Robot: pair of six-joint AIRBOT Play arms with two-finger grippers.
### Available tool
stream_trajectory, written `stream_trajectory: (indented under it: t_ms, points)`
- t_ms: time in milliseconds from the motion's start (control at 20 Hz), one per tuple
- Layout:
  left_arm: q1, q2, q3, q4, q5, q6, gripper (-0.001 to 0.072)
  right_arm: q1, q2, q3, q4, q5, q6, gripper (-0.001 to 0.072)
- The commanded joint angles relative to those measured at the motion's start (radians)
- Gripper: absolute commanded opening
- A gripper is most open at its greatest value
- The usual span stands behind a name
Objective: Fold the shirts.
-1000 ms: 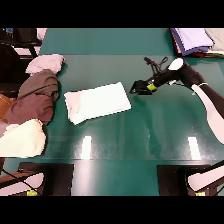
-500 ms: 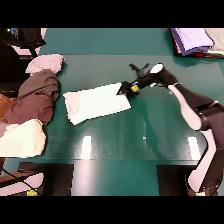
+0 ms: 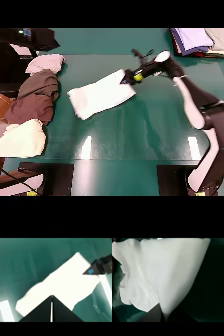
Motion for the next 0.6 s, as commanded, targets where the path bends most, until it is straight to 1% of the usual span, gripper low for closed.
stream_trajectory:
  t_ms: [0, 100, 250, 300, 350, 450, 550]
  points:
    - [-0.084, 0.0, 0.0, 0.011, 0.0, 0.024, 0.0022, -0.17, 0.177, -0.106, -0.192, -0.021, 0.037, 0.0034]
    - [-0.119, 0.0, 0.0, 0.012, 0.007, 0.026, 0.0023, -0.316, 0.307, -0.215, -0.285, -0.041, 0.068, 0.0033]
    - [-0.147, 0.0, 0.0, 0.011, 0.018, 0.022, 0.0022, -0.558, 0.468, -0.348, -0.364, -0.075, 0.113, 0.0033]
    - [-0.148, 0.0, 0.0, 0.011, 0.021, 0.02, 0.0023, -0.642, 0.514, -0.387, -0.382, -0.09, 0.117, 0.0033]
    - [-0.148, 0.0, 0.0, 0.01, 0.027, 0.019, 0.0023, -0.73, 0.558, -0.424, -0.398, -0.101, 0.125, 0.0013]
    - [-0.148, 0.0, 0.0, 0.01, 0.04, 0.016, 0.0023, -0.897, 0.639, -0.503, -0.412, -0.134, 0.15, 0.0013]
    - [-0.148, -0.001, 0.0, 0.01, 0.049, -0.007, 0.0023, -1.043, 0.716, -0.593, -0.414, -0.175, 0.16, 0.0013]
